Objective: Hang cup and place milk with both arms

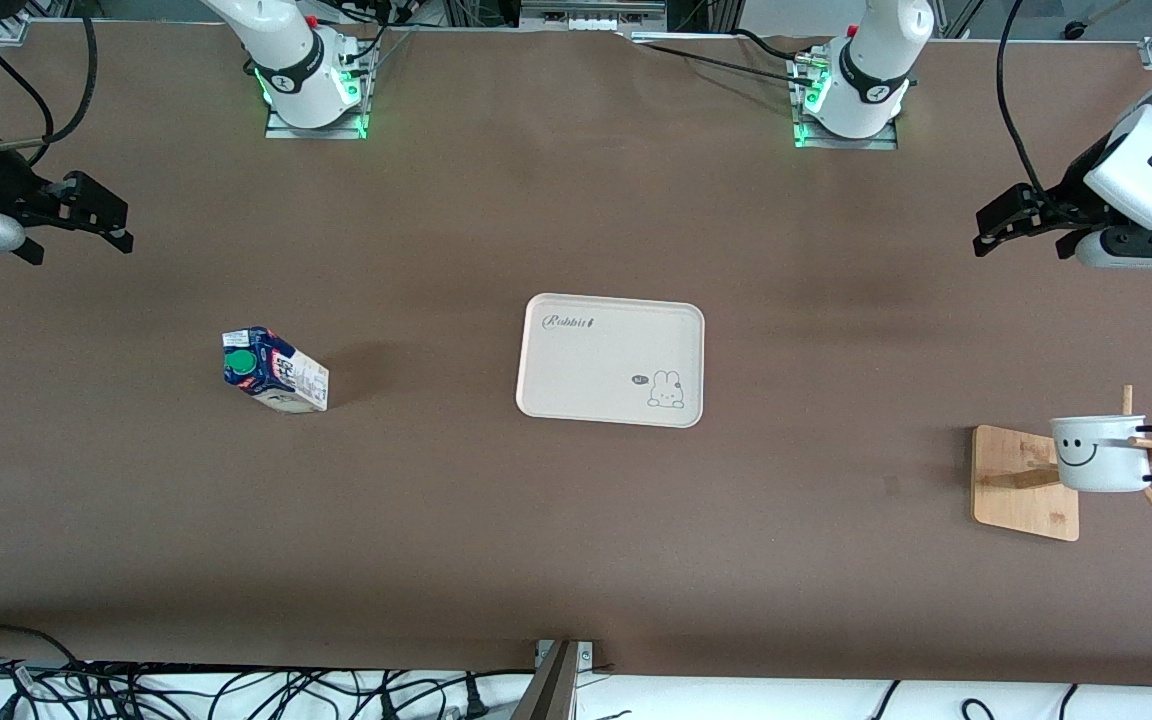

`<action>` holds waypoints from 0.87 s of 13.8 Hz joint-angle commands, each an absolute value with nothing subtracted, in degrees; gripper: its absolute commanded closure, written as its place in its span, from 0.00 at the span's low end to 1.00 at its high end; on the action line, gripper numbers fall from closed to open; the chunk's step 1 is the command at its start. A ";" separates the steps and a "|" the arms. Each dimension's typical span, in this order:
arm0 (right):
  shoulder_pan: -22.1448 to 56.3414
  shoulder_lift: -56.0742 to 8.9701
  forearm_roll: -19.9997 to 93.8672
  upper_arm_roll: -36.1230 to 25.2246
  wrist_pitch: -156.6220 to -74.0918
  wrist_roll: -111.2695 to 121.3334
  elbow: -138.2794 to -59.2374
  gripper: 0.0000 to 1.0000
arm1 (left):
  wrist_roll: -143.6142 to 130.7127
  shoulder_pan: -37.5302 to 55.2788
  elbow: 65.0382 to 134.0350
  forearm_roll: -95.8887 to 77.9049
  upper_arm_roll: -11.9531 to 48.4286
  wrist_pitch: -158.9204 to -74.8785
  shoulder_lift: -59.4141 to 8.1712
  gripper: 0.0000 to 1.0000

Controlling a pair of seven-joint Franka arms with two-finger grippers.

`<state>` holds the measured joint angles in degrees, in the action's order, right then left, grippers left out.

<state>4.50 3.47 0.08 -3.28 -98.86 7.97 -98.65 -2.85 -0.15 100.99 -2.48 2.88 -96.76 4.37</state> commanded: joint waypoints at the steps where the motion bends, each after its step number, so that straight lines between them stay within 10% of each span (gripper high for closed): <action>1: 3.96 3.25 -0.88 -2.64 -98.17 7.56 -97.65 0.00 | -1.23 -0.44 97.82 -0.88 3.16 -95.45 2.64 0.00; 12: 3.96 3.25 -0.88 -2.55 -98.17 7.65 -97.65 0.00 | -0.88 -0.53 91.58 -0.62 3.08 -94.66 -2.29 0.00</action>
